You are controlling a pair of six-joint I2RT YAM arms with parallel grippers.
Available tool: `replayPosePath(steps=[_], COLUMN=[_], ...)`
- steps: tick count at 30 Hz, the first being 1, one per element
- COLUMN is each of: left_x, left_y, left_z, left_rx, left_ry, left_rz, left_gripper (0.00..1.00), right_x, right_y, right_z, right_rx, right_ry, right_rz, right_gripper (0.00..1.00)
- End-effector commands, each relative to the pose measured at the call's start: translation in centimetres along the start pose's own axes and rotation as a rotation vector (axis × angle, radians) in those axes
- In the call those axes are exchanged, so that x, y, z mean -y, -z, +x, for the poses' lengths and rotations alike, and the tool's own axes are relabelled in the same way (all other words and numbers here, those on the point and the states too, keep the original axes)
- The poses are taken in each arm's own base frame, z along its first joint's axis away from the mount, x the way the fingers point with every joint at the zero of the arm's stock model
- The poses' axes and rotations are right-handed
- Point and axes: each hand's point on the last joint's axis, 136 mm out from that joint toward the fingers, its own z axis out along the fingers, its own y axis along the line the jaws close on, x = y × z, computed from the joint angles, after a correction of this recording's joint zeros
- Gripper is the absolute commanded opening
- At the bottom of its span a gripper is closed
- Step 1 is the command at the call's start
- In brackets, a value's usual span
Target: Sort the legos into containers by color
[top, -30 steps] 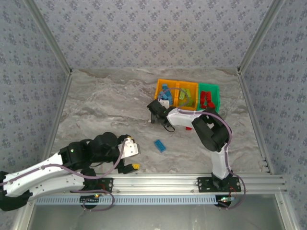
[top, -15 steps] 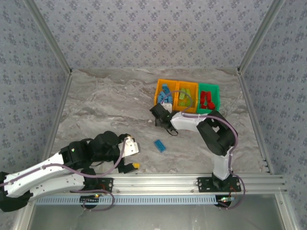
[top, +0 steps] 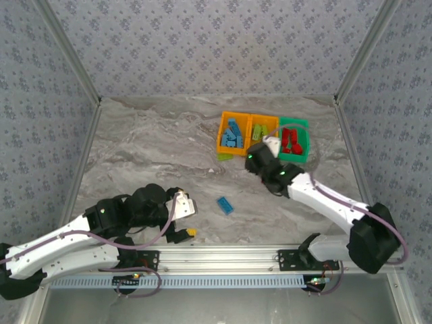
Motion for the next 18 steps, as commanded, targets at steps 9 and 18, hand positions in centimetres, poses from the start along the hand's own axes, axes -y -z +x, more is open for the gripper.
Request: replayPosePath(steps=[9,18], left_x=[-0.5,-0.5], left_y=[-0.3,-1.0], left_z=[0.1,0.4], left_rx=[-0.014,-0.04], left_ry=[0.012,0.016], left_rz=[-0.009,0.001], left_gripper=[0.99,0.99], right_x=[11.4,7.7], right_y=[-9.5,-10.4], right_z=[-7.9,-11.7], right_rx=[-0.091,-0.045], right_ry=[-0.177,-0.164], right_rz=[0.173,0.077], right_gripper=[0.5,0.49])
